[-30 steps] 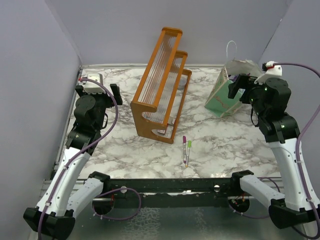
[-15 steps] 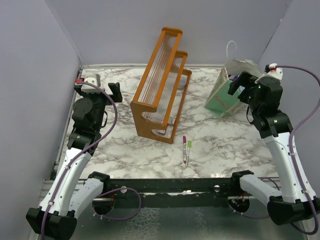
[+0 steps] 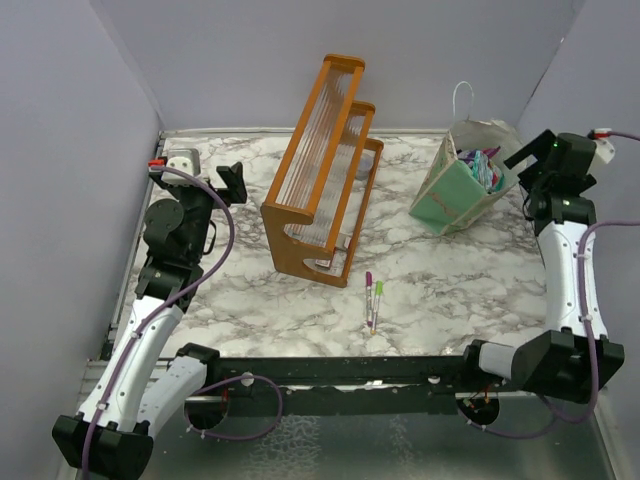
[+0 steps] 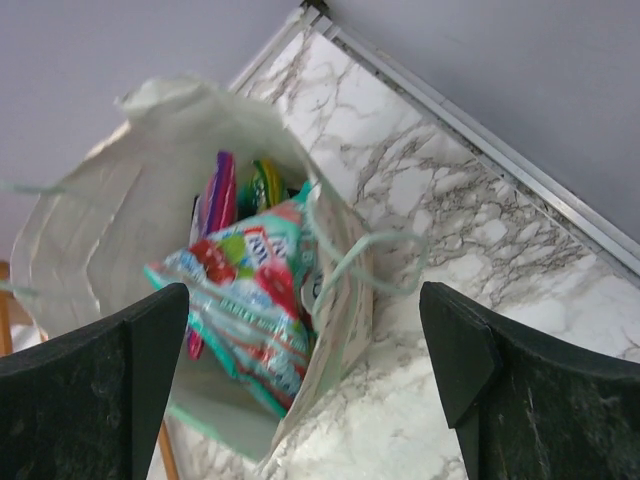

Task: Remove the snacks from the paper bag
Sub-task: Adjust the paper bag at the center of the board.

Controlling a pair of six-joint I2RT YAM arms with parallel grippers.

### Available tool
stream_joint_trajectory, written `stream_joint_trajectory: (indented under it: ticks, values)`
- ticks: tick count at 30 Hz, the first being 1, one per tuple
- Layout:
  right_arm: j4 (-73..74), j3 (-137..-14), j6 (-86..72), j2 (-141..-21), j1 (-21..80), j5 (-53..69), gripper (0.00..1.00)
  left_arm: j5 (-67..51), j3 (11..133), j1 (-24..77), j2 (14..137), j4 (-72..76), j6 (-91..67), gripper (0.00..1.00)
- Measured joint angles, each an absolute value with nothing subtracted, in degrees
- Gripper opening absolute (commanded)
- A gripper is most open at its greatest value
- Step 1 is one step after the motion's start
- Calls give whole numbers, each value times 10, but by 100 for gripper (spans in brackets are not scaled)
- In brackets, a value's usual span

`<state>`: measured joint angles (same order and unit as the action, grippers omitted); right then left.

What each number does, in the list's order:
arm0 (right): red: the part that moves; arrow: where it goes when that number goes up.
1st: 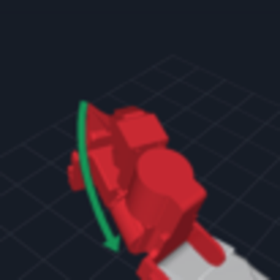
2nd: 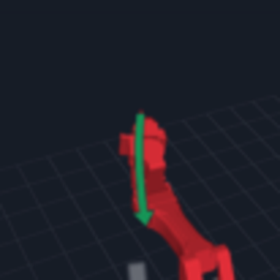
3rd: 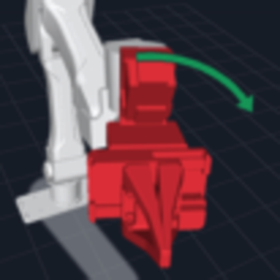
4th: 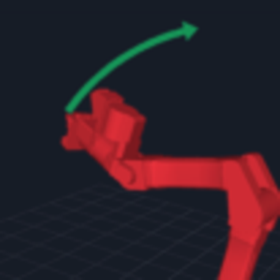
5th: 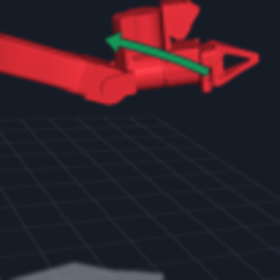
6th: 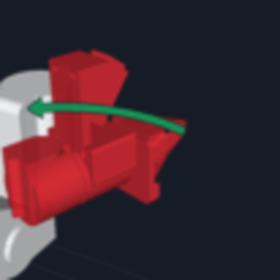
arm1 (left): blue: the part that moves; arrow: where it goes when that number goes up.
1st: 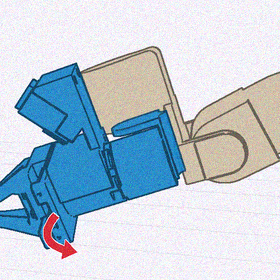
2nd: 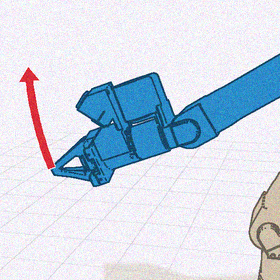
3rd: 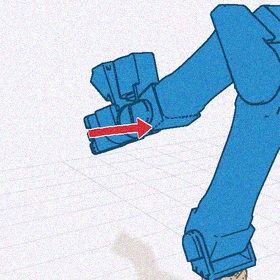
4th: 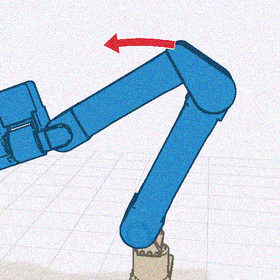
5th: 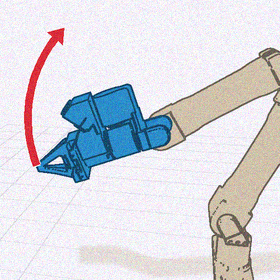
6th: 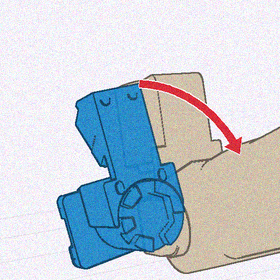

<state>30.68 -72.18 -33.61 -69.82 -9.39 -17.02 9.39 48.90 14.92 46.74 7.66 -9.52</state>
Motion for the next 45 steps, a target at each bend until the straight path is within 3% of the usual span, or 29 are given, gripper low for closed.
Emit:
stream_joint_trajectory:
  ticks: [4, 7, 14, 18, 29, 45]
  values:
    - [271, -716, -373, -712, -183, -94, 87, 88, 488, 151, 467, 79, -97, 99]
    - [241, -700, -392, -712, -217, -60, 86, 84, 488, 153, 467, 83, -98, 99]
    - [184, -677, -418, -736, -229, -8, 80, 83, 488, 164, 465, 84, -100, 99]
    - [149, -646, -426, -750, -239, 9, 71, 83, 488, 177, 458, 84, -100, 99]
    - [79, -620, -480, -762, -242, 44, 66, 83, 488, 222, 449, 82, -99, 99]
    - [123, -618, -522, -723, -245, 44, 72, 82, 488, 223, 449, 81, -99, 99]
